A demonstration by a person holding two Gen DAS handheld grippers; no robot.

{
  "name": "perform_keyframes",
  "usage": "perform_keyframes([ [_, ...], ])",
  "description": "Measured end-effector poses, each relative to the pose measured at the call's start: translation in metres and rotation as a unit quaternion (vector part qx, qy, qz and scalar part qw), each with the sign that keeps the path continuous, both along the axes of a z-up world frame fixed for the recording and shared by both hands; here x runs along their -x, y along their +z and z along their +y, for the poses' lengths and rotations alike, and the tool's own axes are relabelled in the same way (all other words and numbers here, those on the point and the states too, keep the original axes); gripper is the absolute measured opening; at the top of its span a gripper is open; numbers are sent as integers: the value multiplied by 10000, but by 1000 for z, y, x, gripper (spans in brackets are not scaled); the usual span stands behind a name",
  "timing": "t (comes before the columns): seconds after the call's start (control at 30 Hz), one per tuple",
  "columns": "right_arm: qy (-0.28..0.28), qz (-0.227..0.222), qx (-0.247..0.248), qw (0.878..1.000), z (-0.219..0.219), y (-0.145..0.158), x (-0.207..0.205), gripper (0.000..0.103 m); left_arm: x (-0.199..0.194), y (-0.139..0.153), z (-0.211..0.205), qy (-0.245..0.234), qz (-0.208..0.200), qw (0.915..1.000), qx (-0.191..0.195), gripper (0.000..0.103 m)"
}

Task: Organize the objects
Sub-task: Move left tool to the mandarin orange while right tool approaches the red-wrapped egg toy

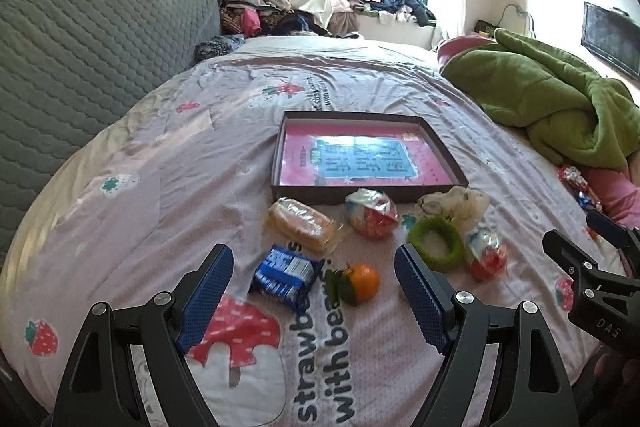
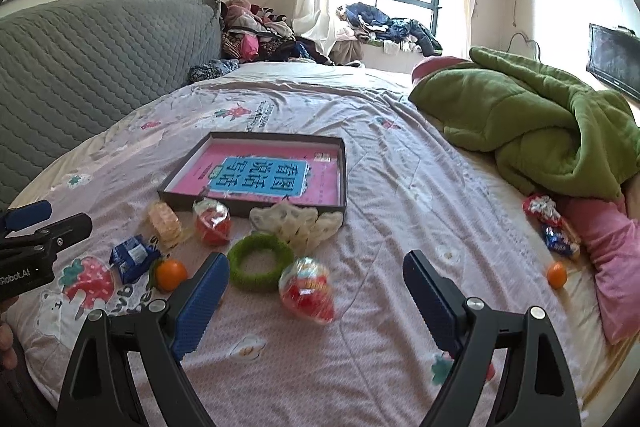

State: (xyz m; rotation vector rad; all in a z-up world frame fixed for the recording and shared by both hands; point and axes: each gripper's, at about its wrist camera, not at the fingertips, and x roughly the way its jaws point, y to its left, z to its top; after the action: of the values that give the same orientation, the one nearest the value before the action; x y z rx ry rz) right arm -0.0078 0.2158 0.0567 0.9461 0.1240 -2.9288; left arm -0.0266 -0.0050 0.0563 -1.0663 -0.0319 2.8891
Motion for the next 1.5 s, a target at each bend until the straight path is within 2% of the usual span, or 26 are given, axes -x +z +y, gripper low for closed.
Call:
perform_keyframes([
  [0.47,168,131,165,9996,11,22,21,88,28,27,5,-111,58,9999,9,84],
  [0.57,221,18,220,9995,12,15,24,88,30,18,5,-105,-29,9999,-53,84],
  [0.97,181,-292,181,9992,18,-17,31,88,34,-34,28,-307,-452,9984,176,84],
  [1.17,220,-478,136,9985,17,-34,33,88,33,-60,30,-434,-600,9972,55,84],
  [1.5,206,-758,138,9968,21,-61,41,85,37,-75,29,-507,-591,9969,-96,83],
])
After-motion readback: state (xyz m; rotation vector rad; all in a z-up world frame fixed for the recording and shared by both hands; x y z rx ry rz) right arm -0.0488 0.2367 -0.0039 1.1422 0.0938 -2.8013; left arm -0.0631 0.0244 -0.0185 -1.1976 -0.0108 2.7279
